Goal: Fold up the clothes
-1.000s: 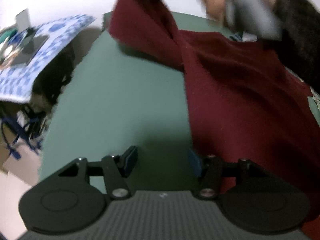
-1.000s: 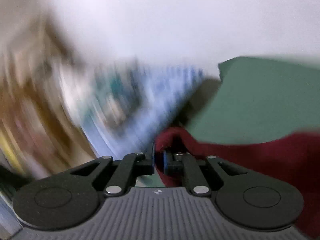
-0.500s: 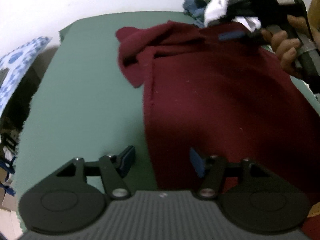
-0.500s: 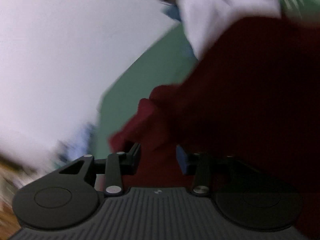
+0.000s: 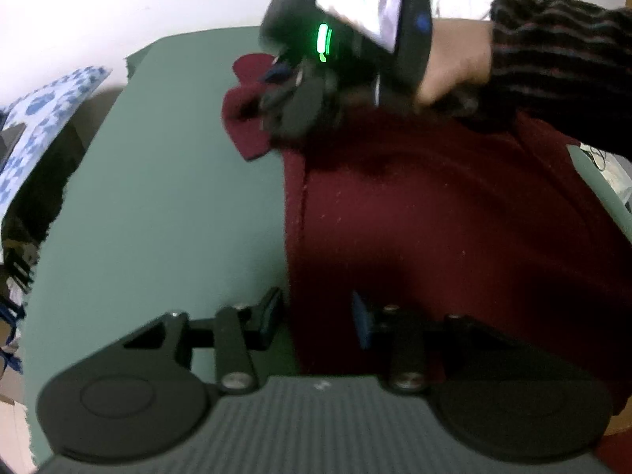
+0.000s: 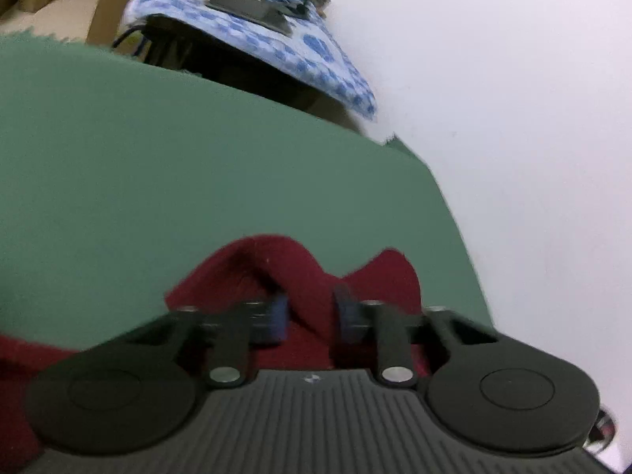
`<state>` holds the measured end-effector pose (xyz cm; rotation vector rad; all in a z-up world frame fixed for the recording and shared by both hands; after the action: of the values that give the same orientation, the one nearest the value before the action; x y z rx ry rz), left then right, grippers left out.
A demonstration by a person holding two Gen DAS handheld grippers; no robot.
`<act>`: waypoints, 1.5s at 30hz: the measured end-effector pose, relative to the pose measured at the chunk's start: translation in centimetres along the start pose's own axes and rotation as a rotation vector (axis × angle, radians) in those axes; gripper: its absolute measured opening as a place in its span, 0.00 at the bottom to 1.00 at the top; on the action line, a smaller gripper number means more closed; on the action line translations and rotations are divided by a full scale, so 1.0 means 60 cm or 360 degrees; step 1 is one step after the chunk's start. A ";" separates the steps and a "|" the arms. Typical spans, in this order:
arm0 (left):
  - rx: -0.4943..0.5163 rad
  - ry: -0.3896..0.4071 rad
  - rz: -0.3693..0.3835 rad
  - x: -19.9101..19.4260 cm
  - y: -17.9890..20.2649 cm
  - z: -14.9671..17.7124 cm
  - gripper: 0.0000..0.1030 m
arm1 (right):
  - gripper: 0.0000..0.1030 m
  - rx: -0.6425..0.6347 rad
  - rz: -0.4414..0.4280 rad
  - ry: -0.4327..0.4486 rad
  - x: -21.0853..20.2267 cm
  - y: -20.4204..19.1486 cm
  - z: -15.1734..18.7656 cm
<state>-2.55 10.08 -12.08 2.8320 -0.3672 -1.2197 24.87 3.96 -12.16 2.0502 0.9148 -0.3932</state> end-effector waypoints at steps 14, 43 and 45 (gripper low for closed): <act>0.0187 0.0030 -0.0035 0.000 0.012 -0.008 0.00 | 0.21 0.2339 0.0459 0.0124 -0.264 0.237 0.294; 0.0065 0.0034 -0.0483 -0.013 0.048 -0.021 0.00 | 0.06 0.1789 0.0658 0.0327 -0.370 0.321 0.322; 0.0047 0.0030 -0.0526 -0.014 0.046 -0.020 0.00 | 0.26 0.1783 0.0514 0.0157 -0.358 0.305 0.337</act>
<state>-2.79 7.51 -10.32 3.0129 0.0904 -1.2408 24.43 -29.19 -1.87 3.1899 0.3834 -0.7323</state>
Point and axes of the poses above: each gripper's, at about its wrist camera, not at the fingertips, and x roughly the way its jaws point, y to its right, z to its underside, the point moved 8 cm from there along x, roughly the way its jaws point, and after that the axes turned 6 degrees about y, right-handed, at the moved point
